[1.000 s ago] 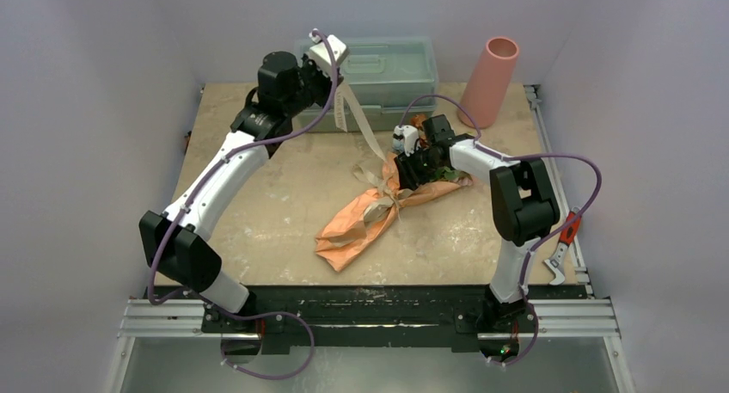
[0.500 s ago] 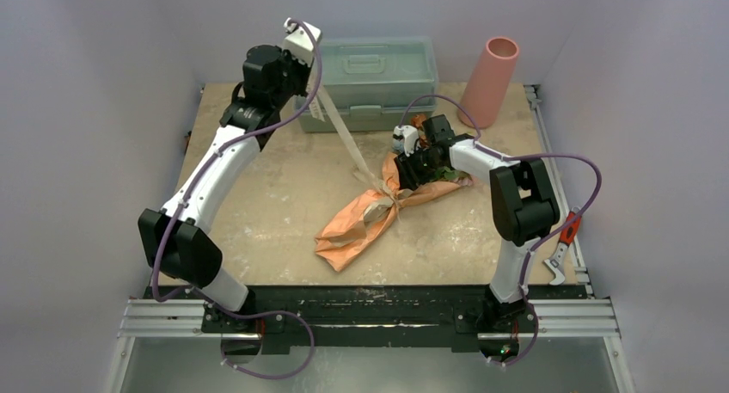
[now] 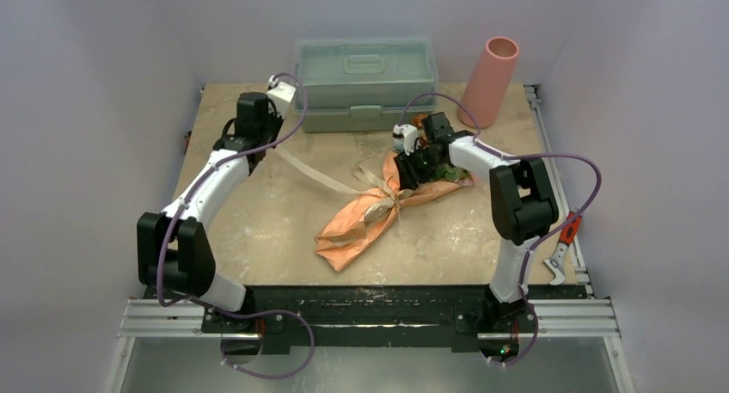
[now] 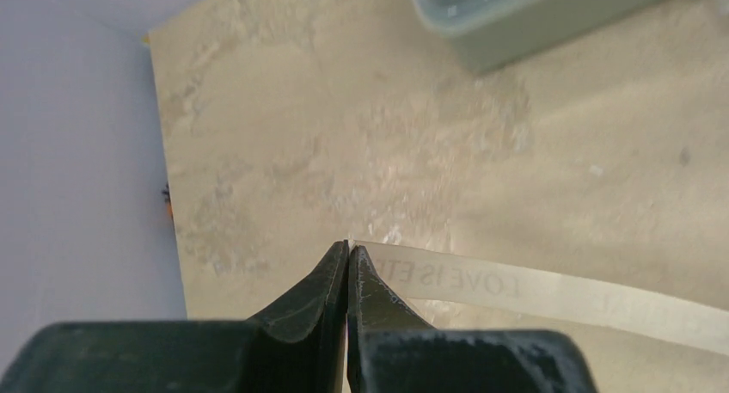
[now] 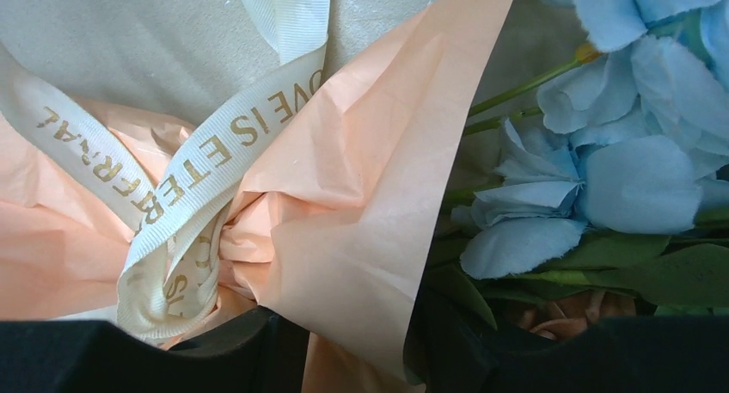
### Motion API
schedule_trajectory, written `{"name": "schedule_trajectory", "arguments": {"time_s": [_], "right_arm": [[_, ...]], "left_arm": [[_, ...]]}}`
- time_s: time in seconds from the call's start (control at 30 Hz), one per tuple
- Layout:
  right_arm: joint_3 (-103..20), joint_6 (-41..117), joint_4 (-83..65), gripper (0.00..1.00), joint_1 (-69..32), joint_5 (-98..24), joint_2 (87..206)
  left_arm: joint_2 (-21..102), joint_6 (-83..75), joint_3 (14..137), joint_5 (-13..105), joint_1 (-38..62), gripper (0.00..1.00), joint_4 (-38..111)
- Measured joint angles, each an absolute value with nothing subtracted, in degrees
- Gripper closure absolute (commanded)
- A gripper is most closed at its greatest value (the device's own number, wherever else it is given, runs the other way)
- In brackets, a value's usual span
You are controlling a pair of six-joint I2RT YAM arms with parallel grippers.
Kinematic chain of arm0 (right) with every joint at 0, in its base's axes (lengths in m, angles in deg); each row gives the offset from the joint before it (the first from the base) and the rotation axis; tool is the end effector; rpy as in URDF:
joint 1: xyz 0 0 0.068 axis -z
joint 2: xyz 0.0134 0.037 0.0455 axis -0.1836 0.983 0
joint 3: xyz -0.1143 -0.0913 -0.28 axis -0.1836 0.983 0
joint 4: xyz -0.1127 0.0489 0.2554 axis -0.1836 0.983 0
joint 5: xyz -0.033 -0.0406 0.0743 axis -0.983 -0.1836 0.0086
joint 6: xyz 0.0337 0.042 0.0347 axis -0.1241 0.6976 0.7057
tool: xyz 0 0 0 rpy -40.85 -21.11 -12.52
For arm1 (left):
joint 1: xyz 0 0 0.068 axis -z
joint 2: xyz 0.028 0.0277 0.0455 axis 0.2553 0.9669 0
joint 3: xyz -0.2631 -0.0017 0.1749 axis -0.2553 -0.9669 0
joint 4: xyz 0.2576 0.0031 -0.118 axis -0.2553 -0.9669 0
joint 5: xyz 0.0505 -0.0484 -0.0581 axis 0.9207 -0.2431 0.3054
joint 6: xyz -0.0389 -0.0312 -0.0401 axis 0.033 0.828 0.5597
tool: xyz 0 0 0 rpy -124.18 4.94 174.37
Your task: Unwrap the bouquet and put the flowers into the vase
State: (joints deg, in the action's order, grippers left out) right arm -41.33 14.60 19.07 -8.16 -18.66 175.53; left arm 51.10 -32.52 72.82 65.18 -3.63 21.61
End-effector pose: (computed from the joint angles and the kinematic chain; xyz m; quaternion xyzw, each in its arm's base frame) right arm 0.4032 0.1601 0.1914 -0.3376 0.8874 0.2268 0.2169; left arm 0.3731 -0.0638 0.3440 0.1595 0.8435 0.1089 0.5011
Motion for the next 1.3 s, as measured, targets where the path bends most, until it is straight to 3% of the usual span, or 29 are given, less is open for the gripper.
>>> {"name": "schedule_trajectory", "arguments": {"time_s": [0.1,0.13,0.3,0.4,0.53,0.7,0.87,1.13,1.3], "right_arm": [[-42.3,14.5,20.7,0.45,-8.2,-18.6,175.6],[-42.7,14.5,21.3,0.44,-8.2,-18.5,175.6],[-45.0,14.1,24.3,0.4,-8.1,-16.8,175.5],[-46.1,13.8,25.9,0.38,-8.1,-14.7,175.2],[-47.0,13.6,27.4,0.37,-8.0,-12.4,173.8],[-48.0,13.0,29.3,0.29,-8.0,-10.4,169.4],[-46.8,11.9,30.4,0.37,-8.0,-8.6,161.2],[-29.7,11.9,30.9,0.36,-10.9,-7.9,144.9],[-22.2,13.8,28.4,0.36,-15.4,-11.7,145.2]], "left_arm": [[52.3,-34.0,70.4,64.3,-5.4,0.99,18.8],[53.2,-34.8,70.4,62.7,-6.1,0.95,17.6],[56.8,-37.4,71.0,52.2,-8.1,0.55,14.0],[57.5,-39.1,72.4,44.1,-8.0,0.43,13.4],[57.5,-41.1,73.7,33.8,-7.7,0.38,15.7],[57.5,-43.5,73.2,26.1,-6.0,0.34,20.0],[57.4,-43.8,72.3,23.7,-4.2,0.31,21.7],[54.4,-41.7,69.1,24.3,-4.0,0.31,23.1],[51.9,-39.4,68.8,24.7,-3.9,0.3,23.9]]}}
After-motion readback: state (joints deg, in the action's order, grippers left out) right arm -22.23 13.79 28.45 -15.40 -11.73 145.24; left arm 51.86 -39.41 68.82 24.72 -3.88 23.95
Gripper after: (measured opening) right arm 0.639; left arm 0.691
